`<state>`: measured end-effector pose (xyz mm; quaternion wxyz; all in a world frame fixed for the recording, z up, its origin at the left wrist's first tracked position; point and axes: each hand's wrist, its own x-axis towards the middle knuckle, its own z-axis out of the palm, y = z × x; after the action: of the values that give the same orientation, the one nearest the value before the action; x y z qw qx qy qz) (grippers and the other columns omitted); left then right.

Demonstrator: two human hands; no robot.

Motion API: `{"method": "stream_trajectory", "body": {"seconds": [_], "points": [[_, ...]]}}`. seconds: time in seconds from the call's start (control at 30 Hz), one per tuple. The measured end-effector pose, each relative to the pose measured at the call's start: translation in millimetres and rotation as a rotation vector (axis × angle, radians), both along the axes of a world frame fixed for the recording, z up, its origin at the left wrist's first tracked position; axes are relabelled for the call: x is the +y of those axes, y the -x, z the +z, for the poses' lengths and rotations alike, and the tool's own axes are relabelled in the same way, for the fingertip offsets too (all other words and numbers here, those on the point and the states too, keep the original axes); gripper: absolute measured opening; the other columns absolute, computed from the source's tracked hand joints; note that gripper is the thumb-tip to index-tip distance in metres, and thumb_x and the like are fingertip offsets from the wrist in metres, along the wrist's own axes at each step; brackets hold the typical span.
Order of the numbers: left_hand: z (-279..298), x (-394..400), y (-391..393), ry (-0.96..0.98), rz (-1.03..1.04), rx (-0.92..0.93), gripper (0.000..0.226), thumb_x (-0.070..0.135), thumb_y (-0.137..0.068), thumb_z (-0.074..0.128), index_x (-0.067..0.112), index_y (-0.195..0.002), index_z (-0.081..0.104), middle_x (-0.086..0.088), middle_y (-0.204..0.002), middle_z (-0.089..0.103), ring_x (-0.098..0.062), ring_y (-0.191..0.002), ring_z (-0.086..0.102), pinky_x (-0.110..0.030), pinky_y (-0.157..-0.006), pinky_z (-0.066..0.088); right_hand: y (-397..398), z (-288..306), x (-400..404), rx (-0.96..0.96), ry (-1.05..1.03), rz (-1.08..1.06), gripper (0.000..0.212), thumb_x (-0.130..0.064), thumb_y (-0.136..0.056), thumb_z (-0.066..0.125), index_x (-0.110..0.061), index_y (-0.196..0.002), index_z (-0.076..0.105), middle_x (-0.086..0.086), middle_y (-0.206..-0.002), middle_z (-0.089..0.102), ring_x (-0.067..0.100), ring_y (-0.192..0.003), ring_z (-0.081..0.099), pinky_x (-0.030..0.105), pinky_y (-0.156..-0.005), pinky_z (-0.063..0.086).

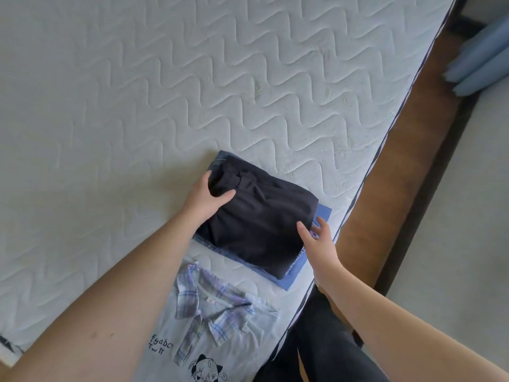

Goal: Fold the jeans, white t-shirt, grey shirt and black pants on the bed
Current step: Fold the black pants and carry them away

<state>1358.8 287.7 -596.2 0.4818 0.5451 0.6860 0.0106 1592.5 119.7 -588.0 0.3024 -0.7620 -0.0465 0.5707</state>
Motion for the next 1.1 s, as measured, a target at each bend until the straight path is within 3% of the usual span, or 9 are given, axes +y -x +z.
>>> {"method": "stream_trajectory", "body": {"seconds": [0.13, 0.23, 0.37, 0.5, 0.67, 0.77, 0.87, 1.0, 1.1], "points": [[-14, 18, -19, -0.028, -0.002, 0.103, 0.089, 0.067, -0.067, 0.074, 0.020, -0.138, 0.048, 0.002, -0.136, 0.057, -0.023, -0.123, 0.055, -0.040, -0.104, 0.045, -13, -12, 32, -0.040, 0.028, -0.021, 0.063, -0.054, -0.085, 0.066, -0.028, -0.138, 0.042, -0.011, -0.115, 0.060, 0.010, -0.094, 0.061, 0.023, -0.070, 0.046], [-22, 24, -22, -0.014, -0.066, 0.257, 0.074, 0.066, -0.074, 0.069, 0.014, -0.125, 0.058, -0.006, -0.124, 0.063, -0.031, -0.113, 0.060, -0.045, -0.098, 0.049, -14, -19, 44, -0.127, 0.062, 0.105, 0.044, -0.043, -0.088, 0.067, -0.021, -0.123, 0.050, -0.005, -0.109, 0.059, 0.017, -0.094, 0.060, 0.032, -0.078, 0.052], [-19, 31, -11, 0.027, -0.037, 0.116, 0.060, 0.053, -0.082, 0.070, 0.018, -0.127, 0.054, 0.001, -0.124, 0.062, -0.024, -0.111, 0.059, -0.041, -0.099, 0.047, -9, -18, 35, -0.075, -0.001, 0.058, 0.022, -0.032, -0.089, 0.068, -0.023, -0.096, 0.050, -0.001, -0.099, 0.059, 0.018, -0.083, 0.062, 0.031, -0.058, 0.058], [-13, 37, -4, 0.030, -0.073, 0.029, 0.049, 0.046, -0.081, 0.075, 0.029, -0.121, 0.052, 0.013, -0.110, 0.061, -0.018, -0.108, 0.059, -0.030, -0.089, 0.043, -5, -15, 27, 0.037, 0.034, -0.047, 0.023, -0.027, -0.089, 0.071, -0.019, -0.100, 0.052, 0.003, -0.103, 0.058, 0.020, -0.088, 0.062, 0.020, -0.050, 0.053], [-19, 29, -17, -0.066, -0.244, 0.366, 0.075, 0.063, -0.081, 0.065, 0.022, -0.140, 0.042, -0.007, -0.136, 0.052, -0.030, -0.123, 0.050, -0.047, -0.101, 0.043, -13, -22, 28, -0.259, 0.140, 0.230, 0.050, -0.031, -0.092, 0.066, -0.018, -0.134, 0.042, 0.004, -0.130, 0.051, 0.025, -0.101, 0.061, 0.041, -0.086, 0.054], [-16, 8, -22, -0.596, -0.379, 0.494, 0.062, 0.055, -0.094, 0.050, 0.018, -0.143, 0.042, -0.013, -0.134, 0.051, -0.035, -0.122, 0.050, -0.049, -0.100, 0.040, -6, -17, 26, -0.663, 0.049, 0.429, 0.065, -0.021, -0.091, 0.062, -0.023, -0.147, 0.029, 0.005, -0.144, 0.039, 0.025, -0.127, 0.045, 0.041, -0.106, 0.037], [-18, -18, -24, -1.035, -0.559, 0.342, 0.045, 0.030, -0.103, 0.042, 0.011, -0.143, 0.046, -0.013, -0.146, 0.047, -0.032, -0.133, 0.046, -0.047, -0.114, 0.032, 11, -8, 22, -0.889, -0.202, 0.601, 0.067, -0.012, -0.091, 0.054, -0.016, -0.152, 0.027, 0.004, -0.155, 0.032, 0.022, -0.144, 0.027, 0.036, -0.119, 0.015], [-39, -50, -21, -0.963, -0.718, 0.496, 0.054, 0.032, -0.106, 0.035, 0.014, -0.155, 0.025, -0.008, -0.162, 0.025, -0.025, -0.149, 0.024, -0.047, -0.120, 0.022, 41, -13, 28, -1.011, -0.423, 0.885, 0.067, -0.021, -0.092, 0.056, -0.006, -0.152, 0.030, 0.009, -0.158, 0.031, 0.025, -0.147, 0.026, 0.047, -0.120, 0.021], [-57, -49, -17, -0.870, -0.773, 0.563, 0.059, 0.043, -0.106, 0.026, 0.020, -0.158, 0.011, -0.008, -0.165, 0.008, -0.027, -0.152, 0.008, -0.048, -0.122, 0.014, 60, -33, 44, -0.998, -0.368, 1.039, 0.070, -0.035, -0.097, 0.047, -0.008, -0.155, 0.020, 0.008, -0.163, 0.017, 0.023, -0.151, 0.014, 0.046, -0.122, 0.013]]}}
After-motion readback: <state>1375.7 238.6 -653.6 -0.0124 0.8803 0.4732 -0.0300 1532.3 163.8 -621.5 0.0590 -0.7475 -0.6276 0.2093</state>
